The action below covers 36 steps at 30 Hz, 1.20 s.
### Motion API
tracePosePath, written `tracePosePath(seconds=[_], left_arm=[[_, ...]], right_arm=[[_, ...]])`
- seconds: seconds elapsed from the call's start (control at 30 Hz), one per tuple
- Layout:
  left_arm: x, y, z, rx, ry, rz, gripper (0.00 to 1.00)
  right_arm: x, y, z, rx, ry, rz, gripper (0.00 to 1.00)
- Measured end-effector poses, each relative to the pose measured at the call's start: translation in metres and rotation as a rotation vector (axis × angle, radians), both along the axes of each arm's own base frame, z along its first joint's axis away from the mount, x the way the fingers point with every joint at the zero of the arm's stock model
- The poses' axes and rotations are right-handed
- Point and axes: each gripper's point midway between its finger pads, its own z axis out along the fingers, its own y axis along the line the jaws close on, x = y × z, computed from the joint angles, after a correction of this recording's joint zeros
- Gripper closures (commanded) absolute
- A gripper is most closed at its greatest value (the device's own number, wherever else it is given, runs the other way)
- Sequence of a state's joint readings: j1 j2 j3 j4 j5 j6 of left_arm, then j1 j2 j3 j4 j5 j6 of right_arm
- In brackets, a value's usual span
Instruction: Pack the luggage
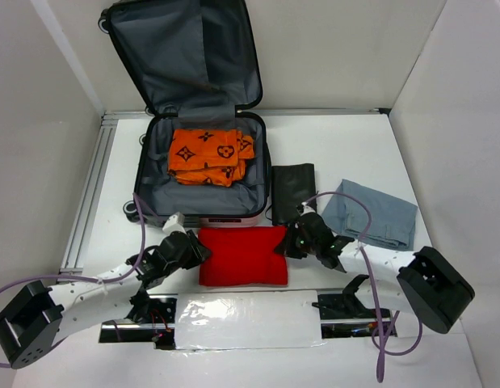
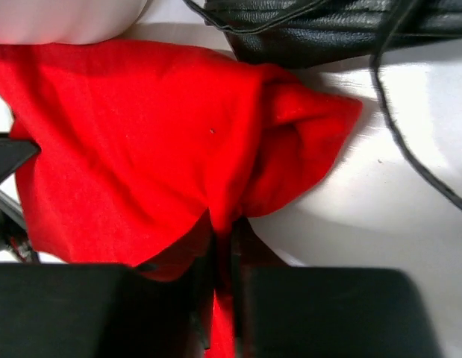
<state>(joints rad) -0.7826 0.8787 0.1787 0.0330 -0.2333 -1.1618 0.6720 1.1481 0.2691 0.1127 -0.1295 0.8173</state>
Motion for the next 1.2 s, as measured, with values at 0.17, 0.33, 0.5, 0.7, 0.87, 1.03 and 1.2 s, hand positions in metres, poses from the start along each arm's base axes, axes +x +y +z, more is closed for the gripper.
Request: tracePosePath(seconds=[0.17, 0.33, 0.5, 0.7, 0.87, 1.03, 1.2], left_arm=[[0.0, 0.001, -0.004, 0.022, -0.004, -0.005, 1.0], [-0.003, 0.006, -0.001, 0.044, -0.02, -0.019, 1.0], [-0.012, 0.013, 0.012, 0.089, -0.054, -0.088, 1.0], [-0.01, 0.003, 0.068, 0.077, -0.165, -0.196, 1.0], [0.0, -0.003, 0.142, 0.033, -0.304, -0.216, 1.0], [0.016, 0.003, 0.216, 0.064, -0.447, -0.184, 1.0], [0.062, 0.014, 0.291, 0.164, -0.555, -0.076, 1.0]], right_arm=[[-0.002, 0.005, 0.0, -0.041, -0.021, 0.011, 1.0], [-0.017, 0.007, 0.004, -0.083, -0.045, 0.051, 1.0], [-0.027, 0.012, 0.021, -0.098, -0.072, 0.085, 1.0], [-0.021, 0.033, 0.073, -0.053, -0.148, 0.117, 1.0], [-0.01, 0.052, 0.132, -0.015, -0.251, 0.147, 1.0], [0.014, 0.074, 0.219, 0.02, -0.406, 0.17, 1.0], [0.076, 0.093, 0.302, 0.022, -0.566, 0.139, 1.0]])
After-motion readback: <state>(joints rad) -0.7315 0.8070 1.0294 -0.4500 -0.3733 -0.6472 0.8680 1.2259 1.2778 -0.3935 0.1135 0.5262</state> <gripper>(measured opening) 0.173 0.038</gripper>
